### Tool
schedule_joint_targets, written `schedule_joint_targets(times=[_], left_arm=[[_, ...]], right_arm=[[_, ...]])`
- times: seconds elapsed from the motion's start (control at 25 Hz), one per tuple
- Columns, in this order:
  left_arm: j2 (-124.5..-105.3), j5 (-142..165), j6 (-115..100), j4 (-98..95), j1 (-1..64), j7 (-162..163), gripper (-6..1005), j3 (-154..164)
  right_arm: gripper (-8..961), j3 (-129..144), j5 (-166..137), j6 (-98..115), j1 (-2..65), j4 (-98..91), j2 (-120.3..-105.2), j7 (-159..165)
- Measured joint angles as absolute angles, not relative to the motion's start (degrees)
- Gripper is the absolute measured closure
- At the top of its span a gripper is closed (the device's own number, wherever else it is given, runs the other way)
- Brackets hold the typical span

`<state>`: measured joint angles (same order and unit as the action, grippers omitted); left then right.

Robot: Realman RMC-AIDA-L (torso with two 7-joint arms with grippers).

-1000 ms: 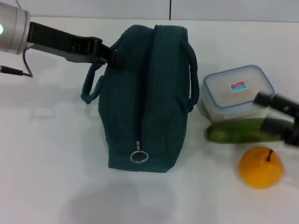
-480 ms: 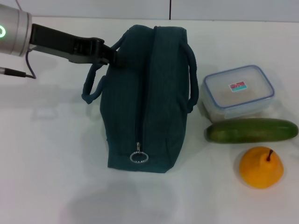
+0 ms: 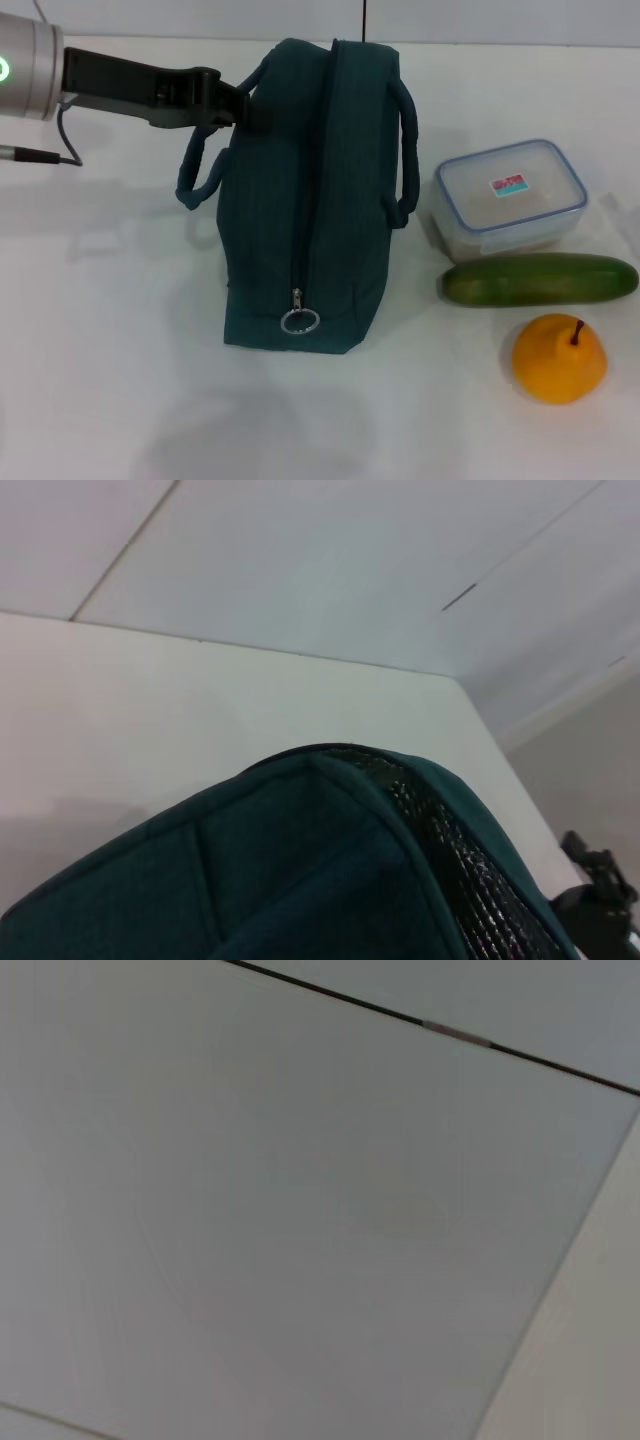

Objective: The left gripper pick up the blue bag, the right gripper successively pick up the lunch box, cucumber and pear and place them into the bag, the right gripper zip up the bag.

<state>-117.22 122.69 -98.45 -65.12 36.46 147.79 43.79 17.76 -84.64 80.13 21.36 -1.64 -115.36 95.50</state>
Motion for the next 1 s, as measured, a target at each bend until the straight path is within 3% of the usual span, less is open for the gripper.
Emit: schedule_joint_targets(times=[1.0], left_arm=[[-117.6,119.4,-98.5,-65.1,34.5,143.8,937,43.8]], right_arm=[[100,21.2,-85.3,66.0,32.3,1.5,-115.96,100.7]])
